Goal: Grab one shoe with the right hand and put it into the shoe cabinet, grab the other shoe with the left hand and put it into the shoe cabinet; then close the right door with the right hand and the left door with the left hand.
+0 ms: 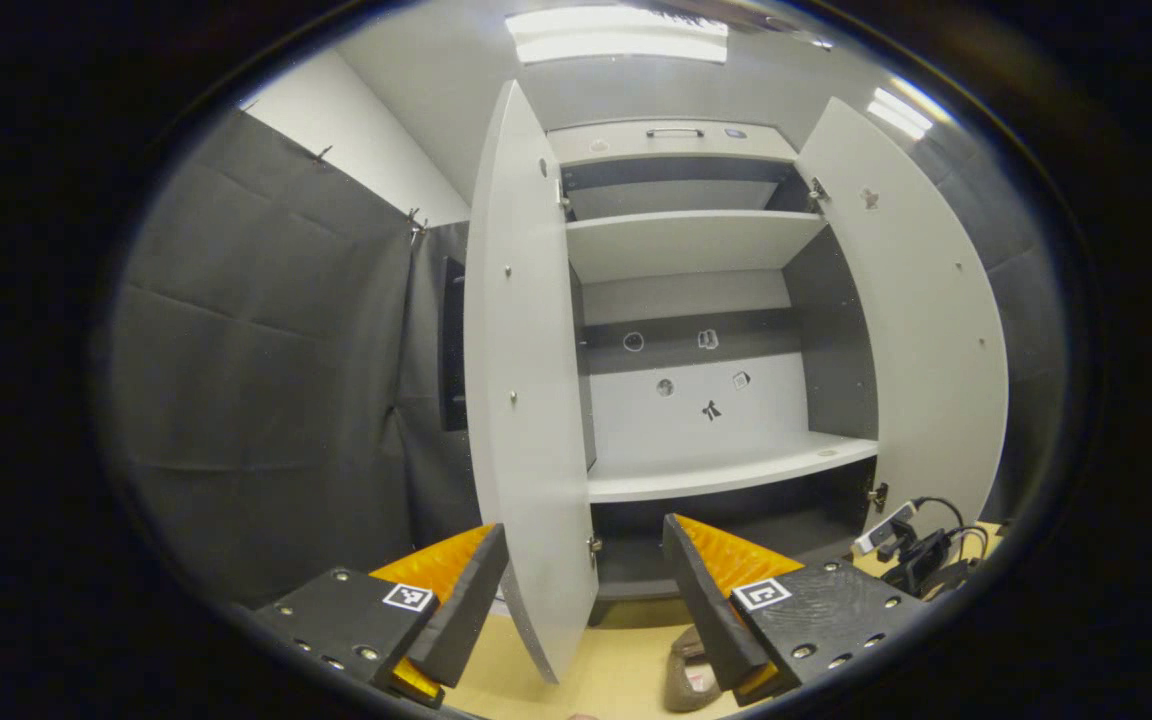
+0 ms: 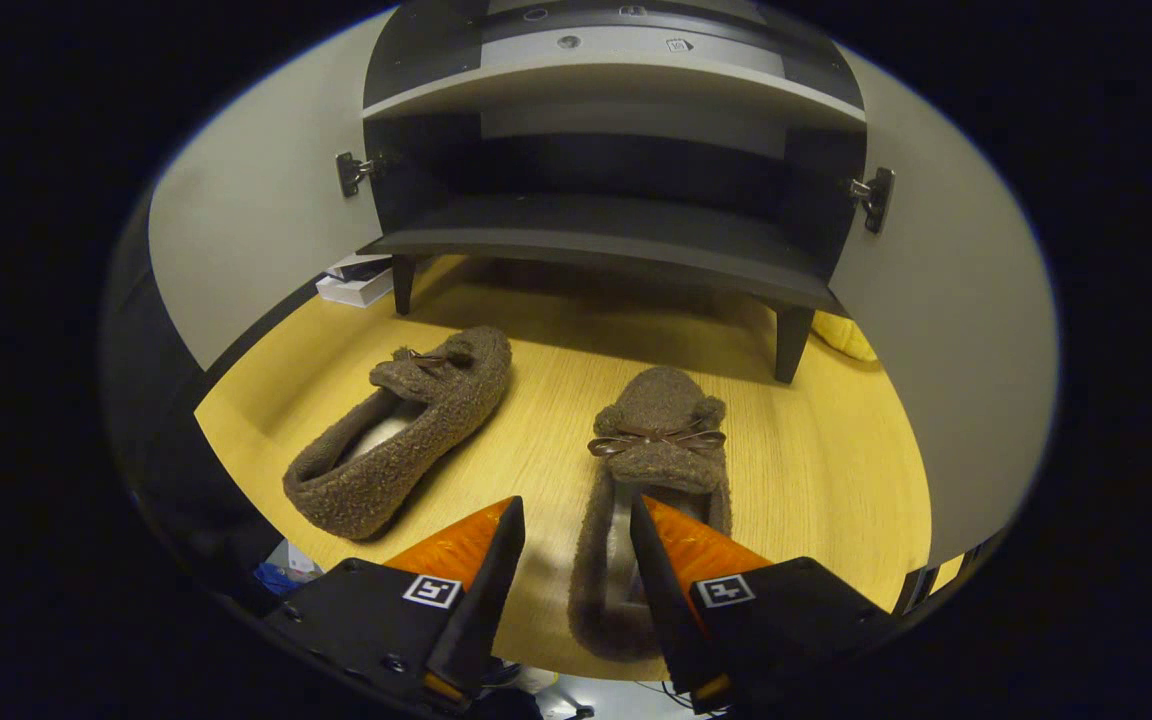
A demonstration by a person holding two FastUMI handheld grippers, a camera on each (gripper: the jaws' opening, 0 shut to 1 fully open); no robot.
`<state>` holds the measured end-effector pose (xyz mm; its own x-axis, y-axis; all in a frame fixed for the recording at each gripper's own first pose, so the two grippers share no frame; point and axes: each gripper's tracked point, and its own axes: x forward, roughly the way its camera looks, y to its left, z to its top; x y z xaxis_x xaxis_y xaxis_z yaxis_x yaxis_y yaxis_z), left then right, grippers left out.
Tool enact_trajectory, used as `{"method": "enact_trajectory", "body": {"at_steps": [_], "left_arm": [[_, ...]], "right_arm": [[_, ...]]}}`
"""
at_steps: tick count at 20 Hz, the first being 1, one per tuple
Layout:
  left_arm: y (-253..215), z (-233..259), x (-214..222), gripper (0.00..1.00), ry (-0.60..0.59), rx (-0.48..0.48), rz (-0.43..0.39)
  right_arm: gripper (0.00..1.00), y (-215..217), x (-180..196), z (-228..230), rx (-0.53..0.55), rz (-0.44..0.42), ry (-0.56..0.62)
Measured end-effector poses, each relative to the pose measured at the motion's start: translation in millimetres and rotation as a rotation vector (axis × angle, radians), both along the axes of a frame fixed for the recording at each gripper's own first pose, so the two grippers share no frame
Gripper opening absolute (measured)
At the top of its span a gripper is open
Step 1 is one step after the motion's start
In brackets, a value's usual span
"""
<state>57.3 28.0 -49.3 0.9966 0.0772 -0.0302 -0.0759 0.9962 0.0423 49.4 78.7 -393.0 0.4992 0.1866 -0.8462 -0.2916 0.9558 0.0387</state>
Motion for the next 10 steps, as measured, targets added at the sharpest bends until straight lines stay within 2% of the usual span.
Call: {"method": "enact_trajectory", "body": {"at_steps": [4,5,7,8,9,10], "left_arm": [[-2,-1,-3,0.92,0.005,-0.001,0.001],[-3,0,-4,0.92,0.006,-0.002,-0.001],[-4,1,-5,0.92,0.004,0.000,-0.001],[-5,1,-7,0.92,0.002,0.002,-0.001],[-6,1,-8,0.92,0.002,0.001,-0.002],[-7,1,-8,0.92,0.003,0.001,-0.002]], "right_arm": [[0.68,-7,3,-25,-0.054,-0.026,0.087],[0.72,-13,7,-27,-0.080,-0.040,0.077],[0.28,-12,10,-32,-0.080,-0.038,0.076],[0.28,-13,10,-31,-0.080,-0.046,0.067],[0.06,-13,11,-30,-0.078,-0.044,0.064],[0.08,-11,8,-25,-0.074,-0.054,0.063]]}}
